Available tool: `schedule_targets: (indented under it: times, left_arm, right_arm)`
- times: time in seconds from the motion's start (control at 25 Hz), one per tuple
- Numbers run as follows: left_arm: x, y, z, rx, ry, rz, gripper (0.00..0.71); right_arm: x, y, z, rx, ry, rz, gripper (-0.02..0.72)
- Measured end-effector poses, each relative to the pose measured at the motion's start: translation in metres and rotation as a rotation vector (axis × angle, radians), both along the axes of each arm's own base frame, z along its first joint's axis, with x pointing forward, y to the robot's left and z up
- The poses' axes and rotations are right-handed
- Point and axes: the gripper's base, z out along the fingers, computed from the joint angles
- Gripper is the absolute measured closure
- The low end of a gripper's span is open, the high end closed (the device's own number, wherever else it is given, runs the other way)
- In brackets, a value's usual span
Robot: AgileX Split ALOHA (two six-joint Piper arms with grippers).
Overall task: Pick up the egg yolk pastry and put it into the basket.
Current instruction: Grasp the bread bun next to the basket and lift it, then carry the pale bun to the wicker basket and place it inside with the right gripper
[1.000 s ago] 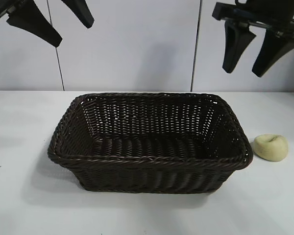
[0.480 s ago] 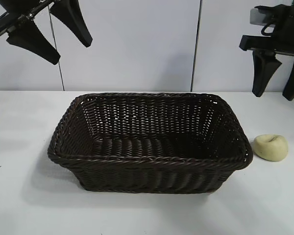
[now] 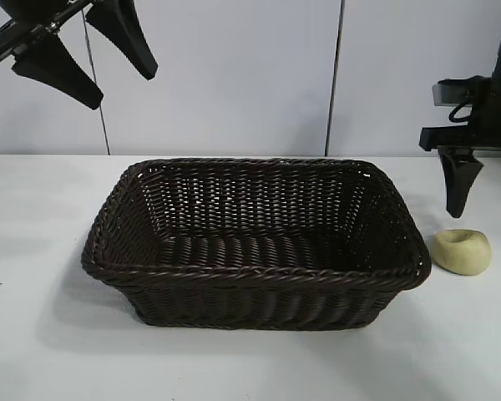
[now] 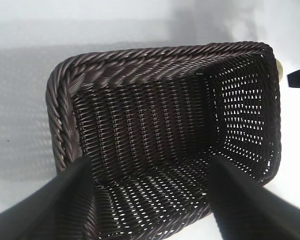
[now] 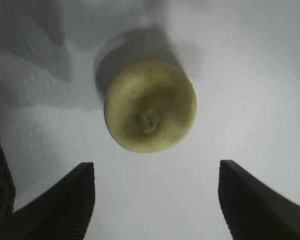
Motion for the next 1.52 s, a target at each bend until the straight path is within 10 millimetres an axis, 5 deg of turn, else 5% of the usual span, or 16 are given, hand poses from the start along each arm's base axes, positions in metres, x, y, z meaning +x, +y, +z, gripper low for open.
schedule_targets:
  times: [0.52, 0.6, 0.72, 0.88, 1.04, 1.36, 1.52]
  left_arm:
    - [0.000, 0.000, 0.000, 0.000, 0.001, 0.001, 0.230]
    - [0.000, 0.000, 0.000, 0.000, 0.001, 0.001, 0.230]
    - [0.000, 0.000, 0.000, 0.000, 0.001, 0.001, 0.230]
    - [0.000, 0.000, 0.000, 0.000, 0.001, 0.001, 0.230]
    - [0.000, 0.000, 0.000, 0.000, 0.001, 0.001, 0.230]
    - [0.000, 0.000, 0.000, 0.000, 0.000, 0.000, 0.230]
    - [0.000, 0.000, 0.000, 0.000, 0.000, 0.000, 0.230]
  right_arm:
    - [0.008, -0.001, -0.045, -0.015, 0.064, -0.020, 0.205]
    - [0.009, -0.001, -0.047, -0.015, 0.061, -0.020, 0.292]
    - [0.009, -0.001, -0.047, -0.015, 0.061, -0.019, 0.545]
    - [0.009, -0.001, -0.042, -0.014, 0.054, 0.004, 0.654]
    - [0.010, 0.003, -0.013, 0.026, 0.017, 0.032, 0.663]
    - [0.010, 0.027, 0.099, 0.168, -0.265, 0.089, 0.669]
    - [0.002, 0.054, 0.123, 0.184, -0.327, 0.162, 0.669]
